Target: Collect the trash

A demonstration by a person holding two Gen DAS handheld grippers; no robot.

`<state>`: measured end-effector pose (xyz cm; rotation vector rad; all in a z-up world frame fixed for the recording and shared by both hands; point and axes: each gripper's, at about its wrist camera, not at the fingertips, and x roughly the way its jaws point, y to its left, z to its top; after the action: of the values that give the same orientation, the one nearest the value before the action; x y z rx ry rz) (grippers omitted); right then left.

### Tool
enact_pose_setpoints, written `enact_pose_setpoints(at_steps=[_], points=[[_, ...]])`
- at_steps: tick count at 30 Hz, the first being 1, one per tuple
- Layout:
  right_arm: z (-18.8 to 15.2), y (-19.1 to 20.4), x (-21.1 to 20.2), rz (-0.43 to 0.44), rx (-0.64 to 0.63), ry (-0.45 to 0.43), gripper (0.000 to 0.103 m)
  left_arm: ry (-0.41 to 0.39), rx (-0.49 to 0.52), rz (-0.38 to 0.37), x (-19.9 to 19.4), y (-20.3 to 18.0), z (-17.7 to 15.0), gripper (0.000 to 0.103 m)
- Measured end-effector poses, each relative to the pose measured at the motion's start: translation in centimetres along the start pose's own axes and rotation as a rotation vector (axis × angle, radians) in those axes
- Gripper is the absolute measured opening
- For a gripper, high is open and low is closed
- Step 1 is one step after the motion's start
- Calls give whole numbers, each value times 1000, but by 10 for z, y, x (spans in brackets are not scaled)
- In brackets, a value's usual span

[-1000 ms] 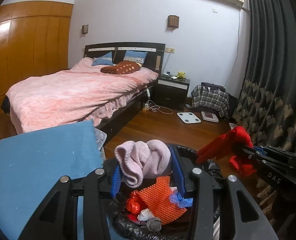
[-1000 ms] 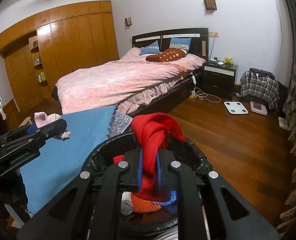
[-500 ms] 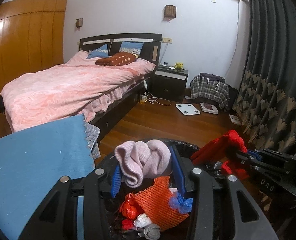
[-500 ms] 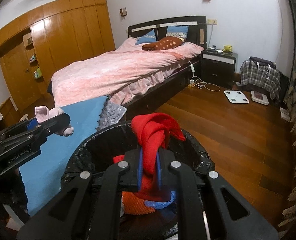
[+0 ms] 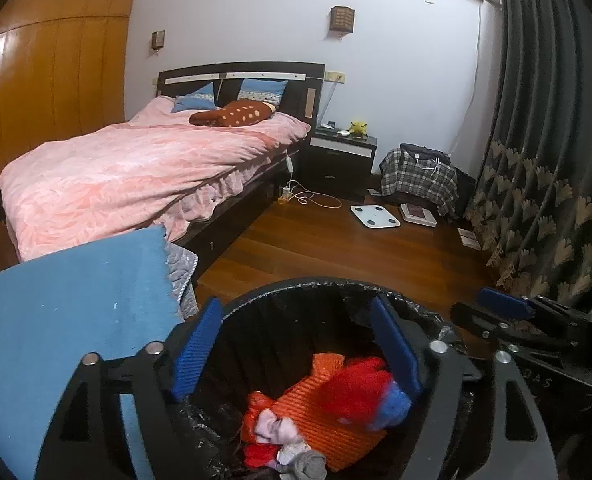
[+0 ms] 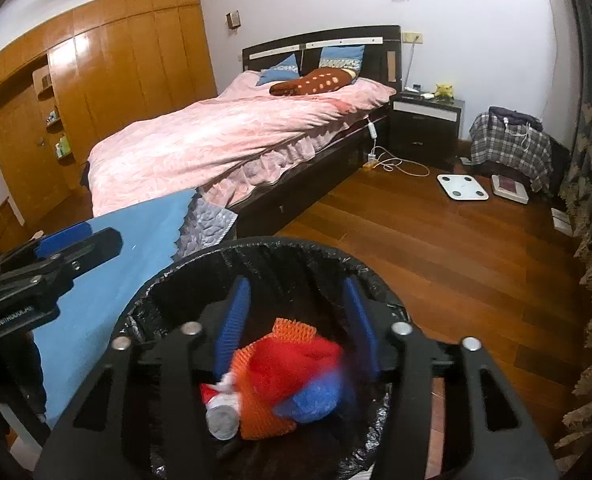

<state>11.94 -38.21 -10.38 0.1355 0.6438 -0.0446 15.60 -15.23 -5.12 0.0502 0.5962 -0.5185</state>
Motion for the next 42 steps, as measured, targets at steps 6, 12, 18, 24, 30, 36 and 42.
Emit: enact_pose_setpoints(at_steps=[6, 12, 18, 24, 30, 36, 42], points=[[2, -2, -11, -13, 10, -23, 96, -25, -9, 36, -18, 11, 5, 97], [5, 9, -26, 10, 2, -39, 98, -30, -28, 68, -40, 23, 8, 97], [8, 27, -44, 50, -2, -48, 98, -31, -46, 107, -65, 37, -1, 97], [9, 49, -61, 92, -23, -60, 98, -32, -56, 134, -89, 44, -10, 97], [12, 68, -77, 127, -44, -65, 98, -47, -57, 157, -115, 49, -16, 97], [15, 88, -95, 154, -76, -85, 98, -84, -67, 175, -142, 54, -18, 97], [19, 103, -111, 170, -108, -112, 98, -108, -64, 185, -157, 51, -18, 97]])
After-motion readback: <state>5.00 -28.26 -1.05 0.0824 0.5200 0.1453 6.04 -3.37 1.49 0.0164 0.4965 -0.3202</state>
